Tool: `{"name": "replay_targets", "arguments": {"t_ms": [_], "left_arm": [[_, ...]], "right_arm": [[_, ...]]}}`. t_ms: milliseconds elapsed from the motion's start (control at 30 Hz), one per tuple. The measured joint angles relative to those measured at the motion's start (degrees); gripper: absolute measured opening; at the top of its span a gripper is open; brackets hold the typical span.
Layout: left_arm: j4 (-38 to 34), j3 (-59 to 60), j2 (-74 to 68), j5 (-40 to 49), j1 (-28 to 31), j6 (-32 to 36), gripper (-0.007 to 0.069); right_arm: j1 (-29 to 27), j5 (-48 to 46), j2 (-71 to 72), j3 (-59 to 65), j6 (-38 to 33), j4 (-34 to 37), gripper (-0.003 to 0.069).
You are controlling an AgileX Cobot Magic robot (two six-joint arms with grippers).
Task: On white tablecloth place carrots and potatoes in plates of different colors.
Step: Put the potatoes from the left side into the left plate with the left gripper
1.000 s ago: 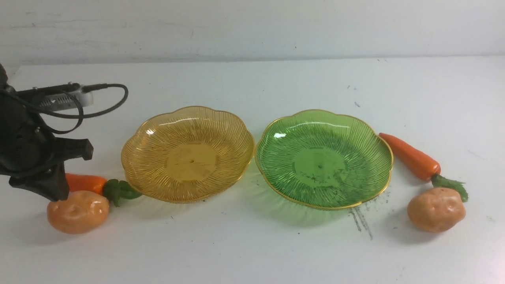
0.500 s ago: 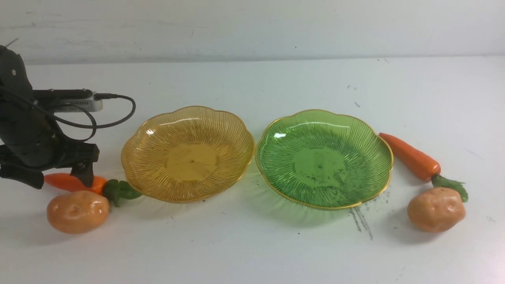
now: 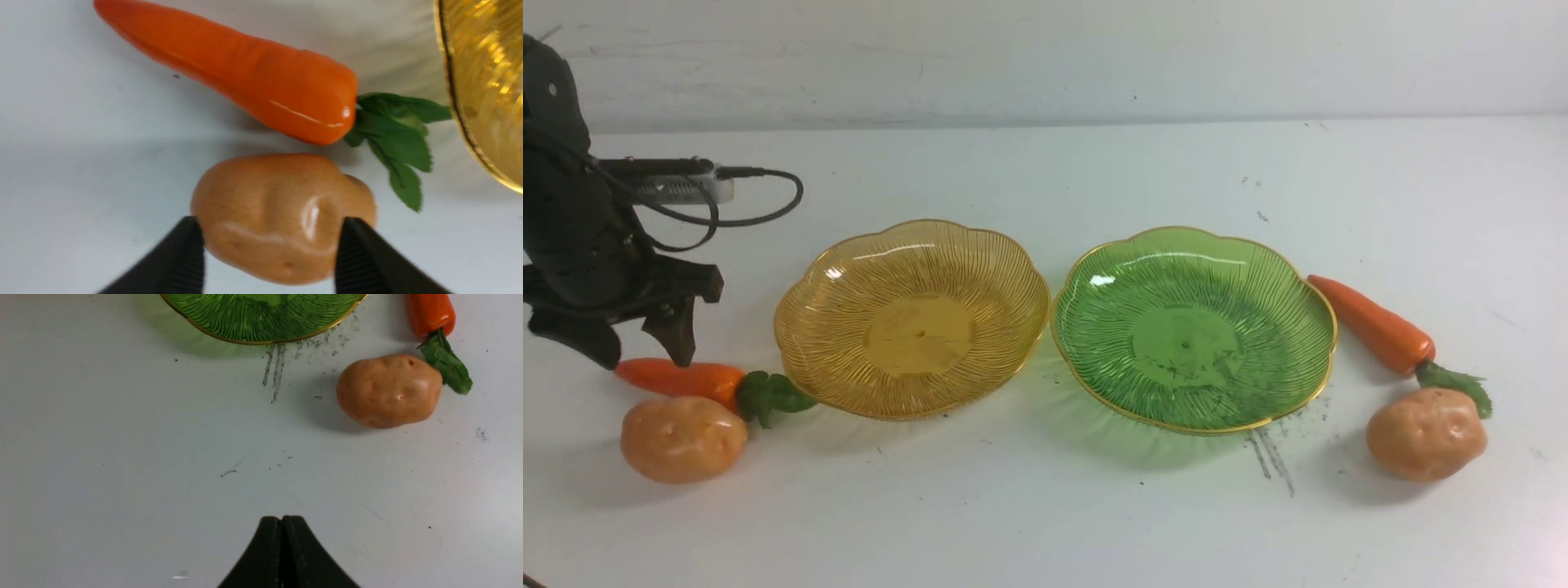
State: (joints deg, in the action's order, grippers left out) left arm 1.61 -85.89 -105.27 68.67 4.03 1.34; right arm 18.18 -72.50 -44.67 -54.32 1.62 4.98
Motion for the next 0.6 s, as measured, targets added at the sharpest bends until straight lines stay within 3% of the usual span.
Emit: {"name": "replay_targets", "arguments": {"t_ms": [33, 67, 100, 167, 400, 600], "left_arm": [[-0.22, -0.30, 0.00, 0.09, -0.25, 0.30, 0.0277], [-0.57, -0.70, 0.00, 0.32, -1.28, 4.43, 0.0125], [-0.57, -0.69, 0.00, 0.32, -2.01, 7.42, 0.0064], [-0.92, -0.69, 0.00, 0.56, -3.07, 13.71, 0.0017], [-3.69, -0.63, -0.19, 0.98, -4.61, 35.27, -0.0003], [-5.51, -0.63, -1.48, 1.12, -4.64, 40.07, 0.0018]], "right_arm": [[0.00, 0.00, 0.00, 0.00, 0.00, 0.00, -0.0013], [0.00, 0.00, 0.00, 0.00, 0.00, 0.10, -0.0013], [0.00, 0.00, 0.00, 0.00, 0.00, 0.16, -0.0013], [0.00, 0.00, 0.00, 0.00, 0.00, 0.21, -0.0013], [0.00, 0.00, 0.00, 0.00, -0.28, 1.54, -0.0013], [0.01, 0.00, 0.00, 0.00, -1.62, 2.90, -0.0013]]}}
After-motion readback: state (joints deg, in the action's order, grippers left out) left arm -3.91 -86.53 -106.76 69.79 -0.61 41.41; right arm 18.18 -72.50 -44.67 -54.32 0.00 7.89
